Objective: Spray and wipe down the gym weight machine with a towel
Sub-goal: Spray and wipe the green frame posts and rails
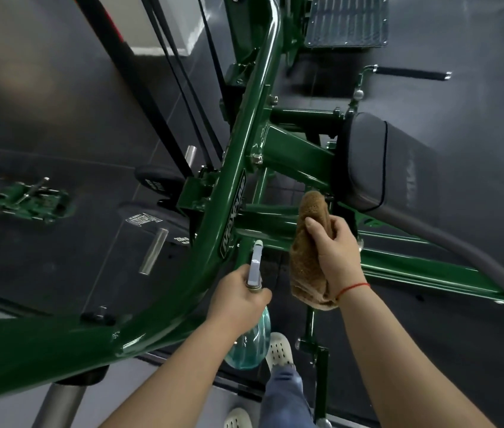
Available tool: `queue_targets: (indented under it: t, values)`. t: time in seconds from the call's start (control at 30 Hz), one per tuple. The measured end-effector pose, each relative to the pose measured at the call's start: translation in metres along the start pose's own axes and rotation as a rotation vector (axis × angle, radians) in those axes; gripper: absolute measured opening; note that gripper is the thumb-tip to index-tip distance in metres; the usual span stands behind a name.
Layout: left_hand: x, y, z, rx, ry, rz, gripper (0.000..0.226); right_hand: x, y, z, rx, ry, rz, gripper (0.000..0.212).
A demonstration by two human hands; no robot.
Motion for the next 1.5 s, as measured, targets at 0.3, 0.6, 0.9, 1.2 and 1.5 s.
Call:
queue_targets:
  t: [0.3,0.6,0.9,1.2,1.5]
  values:
    - [-0.019,-0.035,0.050,-0.109,0.097,-0.065,0.009,0.032,0.073,-0.058,-0.079,-0.171,1.209,0.044]
    - [-0.058,-0.066,0.073,-0.294,0.443,-0.143,0.011,0.025,0.136,-0.061,0.171,-0.483,1.382,0.064]
    - [-0.076,-0.087,0.068,-0.333,0.647,0.046,0.041,0.021,0.094,-0.037,0.139,-0.630,1.213,0.048]
    - [-0.066,-0.090,0.059,-0.296,0.625,0.191,0.064,0.046,0.147,-0.074,0.258,-0.488,1.359,0.032]
    - [-0.064,-0.088,0.049,-0.177,0.558,0.334,0.043,0.038,0.097,-0.066,0.430,-0.492,1.270,0.036]
Point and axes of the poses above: each hand's wrist, its own z-axis away from the middle knuckle, its own y-axis out of the palm, x = y × z, the point moved 8 cm from there along -z, towards the middle knuckle, and after that the axes turned 13 degrees about x, right-handed, at the moved point
